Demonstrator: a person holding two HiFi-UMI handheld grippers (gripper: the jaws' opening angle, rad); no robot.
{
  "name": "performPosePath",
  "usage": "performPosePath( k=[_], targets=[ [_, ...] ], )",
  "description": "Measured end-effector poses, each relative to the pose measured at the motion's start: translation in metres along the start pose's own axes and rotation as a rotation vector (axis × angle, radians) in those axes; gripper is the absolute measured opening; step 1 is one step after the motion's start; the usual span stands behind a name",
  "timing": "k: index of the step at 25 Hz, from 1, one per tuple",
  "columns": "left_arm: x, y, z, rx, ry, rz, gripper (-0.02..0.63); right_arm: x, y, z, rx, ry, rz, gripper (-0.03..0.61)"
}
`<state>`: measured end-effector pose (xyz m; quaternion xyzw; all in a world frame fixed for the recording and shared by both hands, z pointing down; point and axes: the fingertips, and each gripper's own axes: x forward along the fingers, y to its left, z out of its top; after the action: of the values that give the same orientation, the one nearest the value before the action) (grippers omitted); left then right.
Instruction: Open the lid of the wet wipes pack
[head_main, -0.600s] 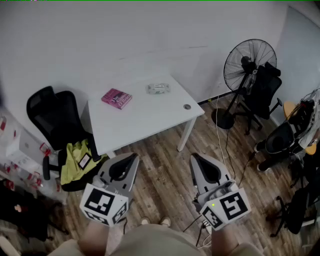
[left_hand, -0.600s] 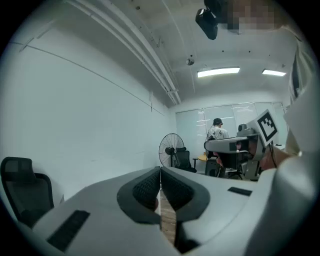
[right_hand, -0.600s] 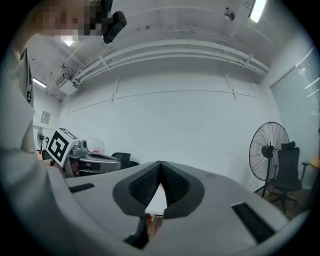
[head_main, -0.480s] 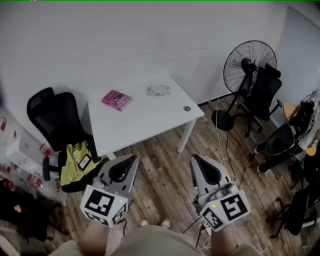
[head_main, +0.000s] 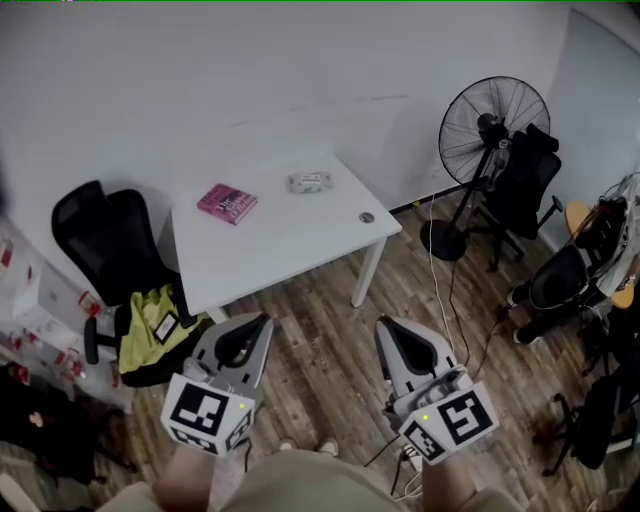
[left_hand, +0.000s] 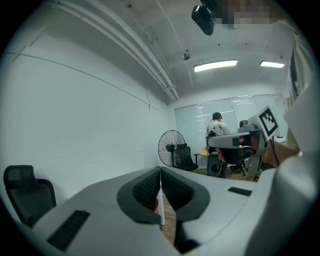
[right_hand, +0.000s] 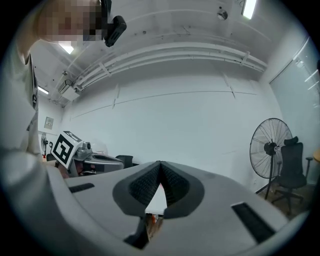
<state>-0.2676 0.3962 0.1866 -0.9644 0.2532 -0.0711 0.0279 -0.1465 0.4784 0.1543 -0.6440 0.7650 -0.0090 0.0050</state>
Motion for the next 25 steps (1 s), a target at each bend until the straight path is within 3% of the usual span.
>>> performPosePath(
  k=[4,7,9,14,25],
  targets=[
    [0.007,-0.015,0.000,0.012,0.027,0.015,0.023,-0.015,-0.016,0.001,0.014,-0.043,-0.019,0.026],
    [0.011,-0.022,0.002,0.011,0.020,0.022,0.021,-0.021,-0.026,-0.001,-0.014,-0.041,-0.033,0.215],
    [0.013,-0.029,0.004,0.010,0.007,0.021,0.021,-0.028,-0.036,-0.003,-0.041,-0.032,-0.056,0.241],
    [0.019,-0.045,0.004,0.009,0.018,0.036,0.021,-0.042,-0.052,-0.008,-0.009,-0.028,-0.056,0.244],
    [0.060,-0.019,-0.011,0.017,0.040,0.058,0.021,-0.006,-0.078,-0.029,0.064,0.013,0.009,0.244]
  ],
)
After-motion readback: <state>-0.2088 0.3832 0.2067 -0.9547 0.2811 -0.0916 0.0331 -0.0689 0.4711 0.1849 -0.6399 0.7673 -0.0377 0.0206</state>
